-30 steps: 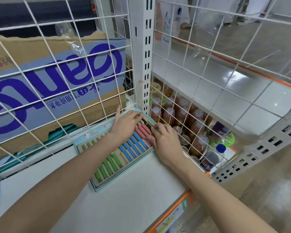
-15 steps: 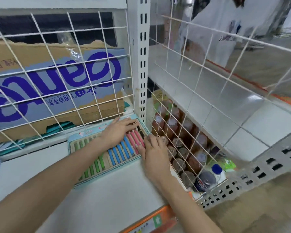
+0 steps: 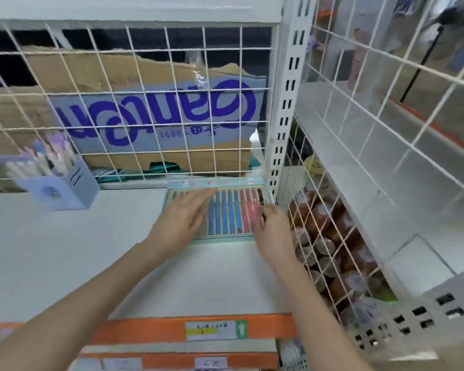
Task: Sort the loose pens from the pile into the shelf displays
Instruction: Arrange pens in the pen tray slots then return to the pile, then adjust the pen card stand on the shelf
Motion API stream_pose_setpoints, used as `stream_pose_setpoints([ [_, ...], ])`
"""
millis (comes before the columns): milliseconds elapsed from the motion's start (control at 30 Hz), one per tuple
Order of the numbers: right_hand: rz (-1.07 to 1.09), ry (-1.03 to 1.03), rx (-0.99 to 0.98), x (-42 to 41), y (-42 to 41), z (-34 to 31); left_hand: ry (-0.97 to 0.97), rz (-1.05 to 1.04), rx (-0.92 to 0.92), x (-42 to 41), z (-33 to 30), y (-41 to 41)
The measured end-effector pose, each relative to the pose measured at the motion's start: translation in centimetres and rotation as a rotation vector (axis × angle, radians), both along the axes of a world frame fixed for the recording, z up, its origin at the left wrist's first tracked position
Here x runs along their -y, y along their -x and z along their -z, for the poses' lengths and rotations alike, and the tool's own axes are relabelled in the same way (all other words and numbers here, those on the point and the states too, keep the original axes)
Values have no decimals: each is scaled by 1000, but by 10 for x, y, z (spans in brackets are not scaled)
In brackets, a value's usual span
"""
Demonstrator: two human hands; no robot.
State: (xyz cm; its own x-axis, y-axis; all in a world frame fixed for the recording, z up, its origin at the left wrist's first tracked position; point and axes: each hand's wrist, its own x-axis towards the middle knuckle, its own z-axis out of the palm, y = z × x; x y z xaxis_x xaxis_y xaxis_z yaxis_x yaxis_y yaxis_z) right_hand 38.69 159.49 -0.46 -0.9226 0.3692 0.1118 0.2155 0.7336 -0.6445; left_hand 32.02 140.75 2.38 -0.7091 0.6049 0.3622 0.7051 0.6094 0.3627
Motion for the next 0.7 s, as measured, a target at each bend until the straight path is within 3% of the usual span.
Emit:
stream_pose_setpoints([
  [167,-276,22,-81,85,8,-18,84,-307,-46,112,10,-23],
  [400,-656,-204,2,203,12,-36,163,-731,-75,238,-1,-73],
  [700,-957,-412,6,390,10,-44,175,-969,-3,411,0,-138],
])
